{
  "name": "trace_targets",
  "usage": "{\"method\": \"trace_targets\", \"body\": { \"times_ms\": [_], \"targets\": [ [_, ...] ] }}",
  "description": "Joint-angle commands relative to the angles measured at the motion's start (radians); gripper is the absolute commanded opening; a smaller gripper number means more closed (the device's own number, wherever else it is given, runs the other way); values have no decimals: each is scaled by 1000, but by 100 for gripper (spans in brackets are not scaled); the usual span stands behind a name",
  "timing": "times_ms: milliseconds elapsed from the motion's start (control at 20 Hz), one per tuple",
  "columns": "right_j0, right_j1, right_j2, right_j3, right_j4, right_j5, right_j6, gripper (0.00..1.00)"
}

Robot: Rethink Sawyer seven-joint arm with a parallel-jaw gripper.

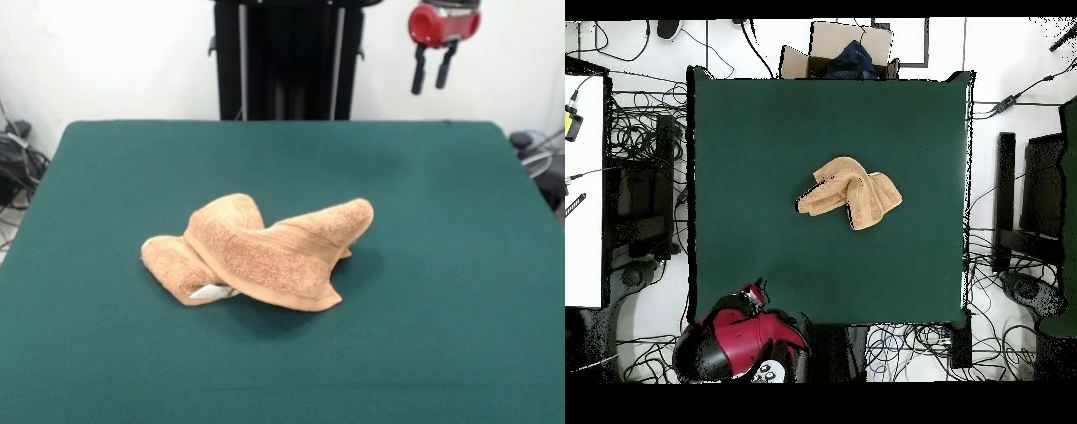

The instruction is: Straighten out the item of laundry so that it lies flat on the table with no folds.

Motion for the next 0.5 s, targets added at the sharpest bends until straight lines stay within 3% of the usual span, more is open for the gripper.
{"method": "trace_targets", "body": {
  "times_ms": [50, 300, 500],
  "targets": [
    [1, -32, 5, -37, -77, 255, 10, 100],
    [-81, -106, 84, -41, -92, 326, -28, 100],
    [-129, -114, 99, -76, -128, 386, -57, 100]
  ]
}}
